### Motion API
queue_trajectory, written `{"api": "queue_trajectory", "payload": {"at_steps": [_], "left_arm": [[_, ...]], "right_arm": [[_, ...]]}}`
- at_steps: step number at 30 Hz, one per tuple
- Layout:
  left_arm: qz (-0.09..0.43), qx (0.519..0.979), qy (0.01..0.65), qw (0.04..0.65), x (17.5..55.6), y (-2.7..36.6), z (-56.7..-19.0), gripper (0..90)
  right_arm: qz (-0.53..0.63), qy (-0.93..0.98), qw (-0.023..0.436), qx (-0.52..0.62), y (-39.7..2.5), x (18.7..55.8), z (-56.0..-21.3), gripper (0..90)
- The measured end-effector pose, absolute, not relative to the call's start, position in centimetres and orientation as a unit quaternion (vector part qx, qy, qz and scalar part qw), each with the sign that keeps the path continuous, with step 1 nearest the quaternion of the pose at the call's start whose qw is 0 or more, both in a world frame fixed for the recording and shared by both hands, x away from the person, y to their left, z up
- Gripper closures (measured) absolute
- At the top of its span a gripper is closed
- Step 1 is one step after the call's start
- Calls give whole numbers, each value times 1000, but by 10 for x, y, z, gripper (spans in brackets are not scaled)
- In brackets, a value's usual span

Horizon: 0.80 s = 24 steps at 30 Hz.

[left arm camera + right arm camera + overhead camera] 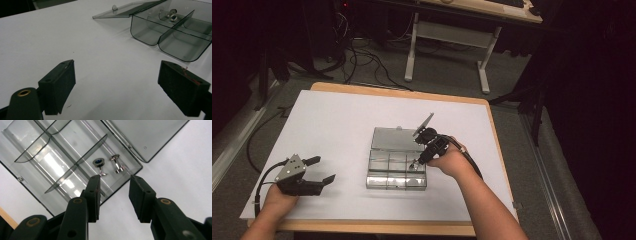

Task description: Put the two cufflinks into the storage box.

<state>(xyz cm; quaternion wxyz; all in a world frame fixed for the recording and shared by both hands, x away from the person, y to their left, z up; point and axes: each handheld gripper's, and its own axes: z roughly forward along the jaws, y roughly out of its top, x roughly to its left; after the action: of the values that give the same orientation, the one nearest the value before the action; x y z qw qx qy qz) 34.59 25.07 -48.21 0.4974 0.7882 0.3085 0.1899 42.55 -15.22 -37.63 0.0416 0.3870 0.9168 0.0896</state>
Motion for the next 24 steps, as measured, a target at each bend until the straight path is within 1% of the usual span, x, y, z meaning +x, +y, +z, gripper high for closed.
{"api": "queue_trajectory", "payload": {"at_steps": [7,15,22,24], "left_arm": [[191,788,309,497,346,251,-482,149],[192,787,310,497,346,251,-482,149],[191,787,311,497,346,251,-482,149],[192,787,311,497,346,251,-482,149]], "right_arm": [[92,914,46,392,-164,421,-372,618],[98,906,46,409,-178,418,-377,602],[98,898,48,426,-197,415,-385,573],[101,895,50,432,-204,414,-387,553]]}}
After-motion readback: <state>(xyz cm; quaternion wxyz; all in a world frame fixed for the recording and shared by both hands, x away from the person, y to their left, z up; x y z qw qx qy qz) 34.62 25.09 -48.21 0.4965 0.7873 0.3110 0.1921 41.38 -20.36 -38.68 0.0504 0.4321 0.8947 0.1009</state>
